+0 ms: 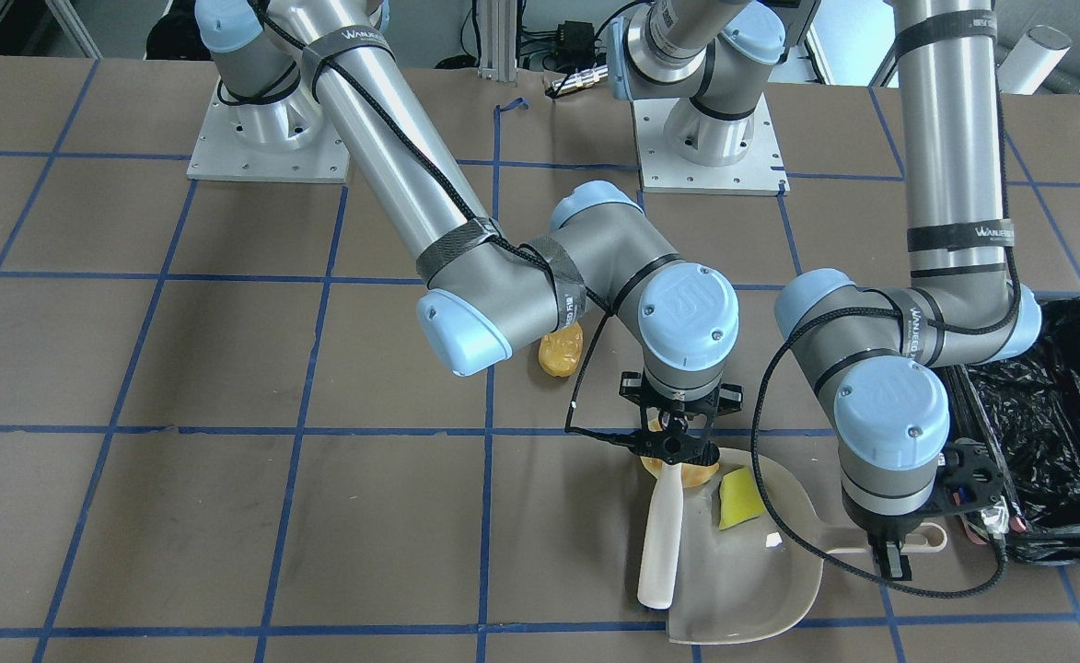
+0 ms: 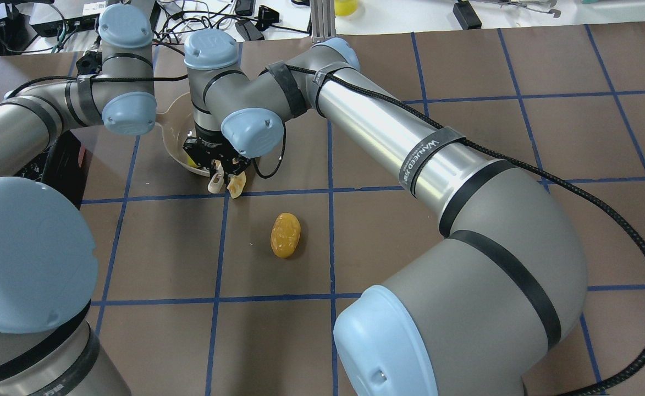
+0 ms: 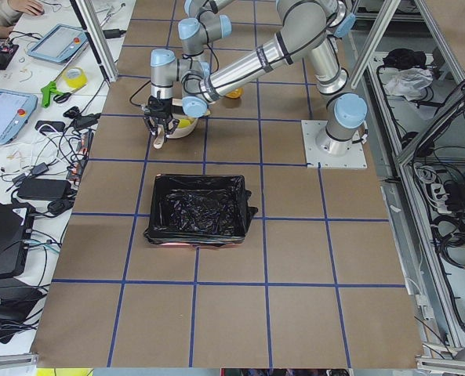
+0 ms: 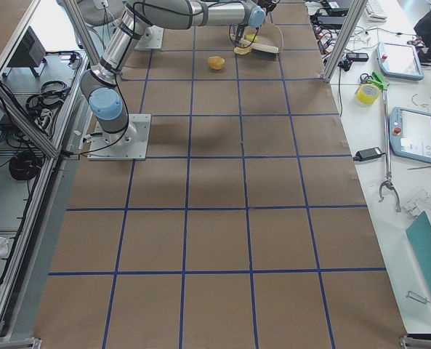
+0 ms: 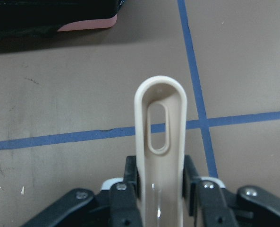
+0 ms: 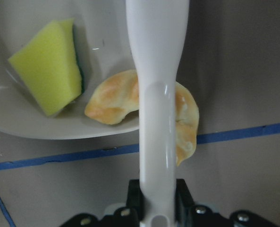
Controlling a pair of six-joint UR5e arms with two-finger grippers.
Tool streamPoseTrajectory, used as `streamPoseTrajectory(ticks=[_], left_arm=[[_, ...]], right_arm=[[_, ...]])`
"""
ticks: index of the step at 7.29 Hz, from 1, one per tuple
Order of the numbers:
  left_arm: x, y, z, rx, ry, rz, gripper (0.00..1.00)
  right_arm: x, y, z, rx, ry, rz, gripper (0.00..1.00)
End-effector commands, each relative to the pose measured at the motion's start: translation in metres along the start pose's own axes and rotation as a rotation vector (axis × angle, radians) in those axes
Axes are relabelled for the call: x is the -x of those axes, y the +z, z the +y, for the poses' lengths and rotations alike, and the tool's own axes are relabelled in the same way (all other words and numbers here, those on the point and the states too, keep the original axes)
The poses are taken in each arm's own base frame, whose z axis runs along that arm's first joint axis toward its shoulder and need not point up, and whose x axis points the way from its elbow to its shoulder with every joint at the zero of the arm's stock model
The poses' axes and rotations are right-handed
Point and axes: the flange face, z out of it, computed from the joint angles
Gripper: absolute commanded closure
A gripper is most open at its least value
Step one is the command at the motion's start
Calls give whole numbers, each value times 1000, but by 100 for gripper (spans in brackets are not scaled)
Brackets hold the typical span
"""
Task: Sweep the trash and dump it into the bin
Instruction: 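Sweep the sponge and bread piece into the dustpan with the brush, then move the brush with the right gripper behind the bread bun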
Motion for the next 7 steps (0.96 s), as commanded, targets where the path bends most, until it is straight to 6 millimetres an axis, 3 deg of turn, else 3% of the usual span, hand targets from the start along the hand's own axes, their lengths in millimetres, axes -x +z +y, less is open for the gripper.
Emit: streamPoseTrajectory(ticks=[1,3,4,6,7], left_arm=[[0,-1,0,1,-1,1,100],[0,-1,0,1,0,2,100],[0,-1,0,1,-2,2,100],[0,-2,1,1,0,3,100],[0,-2,2,1,1,3,100]], right_arm=[[15,-8,1,11,4,-74,100],[16,-17,-2,-12,-13,-70,100],[7,-27,5,-15,-20,-7,100],[-25,-43,36,37,26,116,100],[-40,-32,50,60,62,146,100]])
